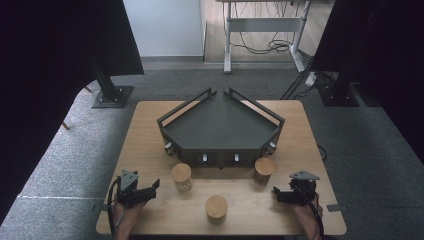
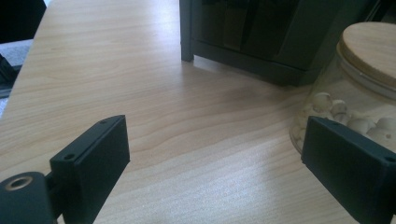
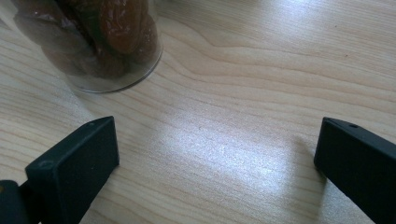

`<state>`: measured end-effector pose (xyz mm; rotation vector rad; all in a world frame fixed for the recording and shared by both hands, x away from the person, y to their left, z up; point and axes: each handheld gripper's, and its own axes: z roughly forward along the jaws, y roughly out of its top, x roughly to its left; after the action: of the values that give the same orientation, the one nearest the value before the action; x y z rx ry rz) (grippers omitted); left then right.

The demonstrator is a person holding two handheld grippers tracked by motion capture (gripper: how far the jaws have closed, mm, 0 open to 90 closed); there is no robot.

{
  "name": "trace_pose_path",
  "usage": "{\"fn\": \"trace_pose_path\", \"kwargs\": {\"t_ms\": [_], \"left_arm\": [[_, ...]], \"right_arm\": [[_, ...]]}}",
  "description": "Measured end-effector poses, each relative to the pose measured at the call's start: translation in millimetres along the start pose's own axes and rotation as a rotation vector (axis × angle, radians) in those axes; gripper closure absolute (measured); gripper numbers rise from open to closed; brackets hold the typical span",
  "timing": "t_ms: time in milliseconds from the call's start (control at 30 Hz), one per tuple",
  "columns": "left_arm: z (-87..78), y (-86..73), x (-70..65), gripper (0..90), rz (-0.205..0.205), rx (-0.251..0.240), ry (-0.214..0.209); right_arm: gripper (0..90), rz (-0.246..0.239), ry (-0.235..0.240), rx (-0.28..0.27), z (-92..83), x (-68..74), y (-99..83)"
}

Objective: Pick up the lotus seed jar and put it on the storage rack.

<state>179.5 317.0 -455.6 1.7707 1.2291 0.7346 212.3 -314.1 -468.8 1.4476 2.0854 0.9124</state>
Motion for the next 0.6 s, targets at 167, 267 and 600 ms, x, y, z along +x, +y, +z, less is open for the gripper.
{"fn": "trace_pose_path", "kwargs": {"t_ms": [167,267,600], "left_arm": [[-2.9,0.5,-0.8,7.5,0.003,-0.018,0.003],[-4.7,1.0,-1.2,7.5,0.004,-0.030,0.002],[-8.9,2.6,-2.3,7.5,0.005,-0.074,-0.006]], "right_arm": [[0.0,0.000,0.000,0.000,0.0,0.1,0.0],[0.0,0.000,0.000,0.000,0.0,0.1,0.0],[0.0,0.000,-0.001,0.000,0.0,0.2,0.0]]}}
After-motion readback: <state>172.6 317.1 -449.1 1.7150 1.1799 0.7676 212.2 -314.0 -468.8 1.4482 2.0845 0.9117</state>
